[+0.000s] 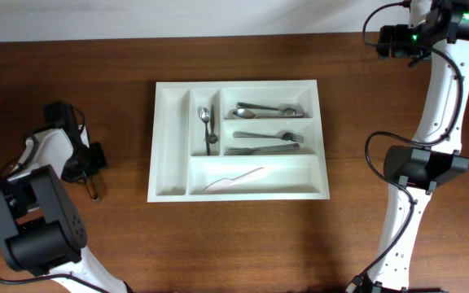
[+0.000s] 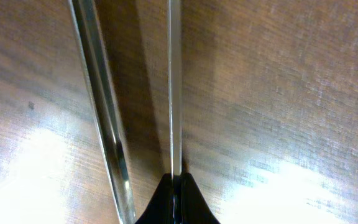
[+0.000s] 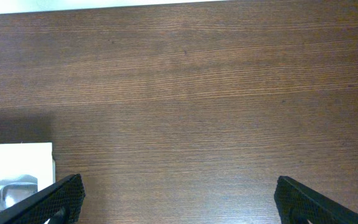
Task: Pack container
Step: 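Move the left gripper to the metal tongs and grasp them, then place the tongs into the tray's long left compartment with the left gripper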
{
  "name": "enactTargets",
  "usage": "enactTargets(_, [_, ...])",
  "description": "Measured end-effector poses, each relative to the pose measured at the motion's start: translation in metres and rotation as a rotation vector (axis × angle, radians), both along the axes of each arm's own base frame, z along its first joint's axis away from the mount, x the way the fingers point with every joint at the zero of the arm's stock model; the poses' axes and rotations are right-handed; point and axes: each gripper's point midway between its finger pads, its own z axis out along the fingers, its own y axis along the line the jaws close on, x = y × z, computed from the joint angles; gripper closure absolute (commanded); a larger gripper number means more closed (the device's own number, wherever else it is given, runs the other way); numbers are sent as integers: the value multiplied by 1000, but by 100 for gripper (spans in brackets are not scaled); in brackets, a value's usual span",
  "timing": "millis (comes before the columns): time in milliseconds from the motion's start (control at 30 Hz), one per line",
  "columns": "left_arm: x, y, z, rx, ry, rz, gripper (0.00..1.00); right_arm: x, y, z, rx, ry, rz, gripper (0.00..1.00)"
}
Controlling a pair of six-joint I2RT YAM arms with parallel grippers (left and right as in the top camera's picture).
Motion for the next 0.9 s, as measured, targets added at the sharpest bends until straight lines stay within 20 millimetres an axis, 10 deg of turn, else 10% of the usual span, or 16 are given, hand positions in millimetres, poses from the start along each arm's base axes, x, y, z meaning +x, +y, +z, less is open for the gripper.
enactTargets(267, [39, -22, 61, -50, -77, -62, 98, 0, 0, 0, 0, 0, 0, 1])
enactTargets(500, [79, -126, 128, -126, -261, -302, 98, 0, 0, 0, 0, 0, 0, 1])
enactTargets(667, [75, -197, 129, -200, -257, -418, 98, 0, 0, 0, 0, 0, 0, 1])
enactTargets(900, [72, -230, 107, -236, -206, -430, 98, 0, 0, 0, 0, 0, 0, 1])
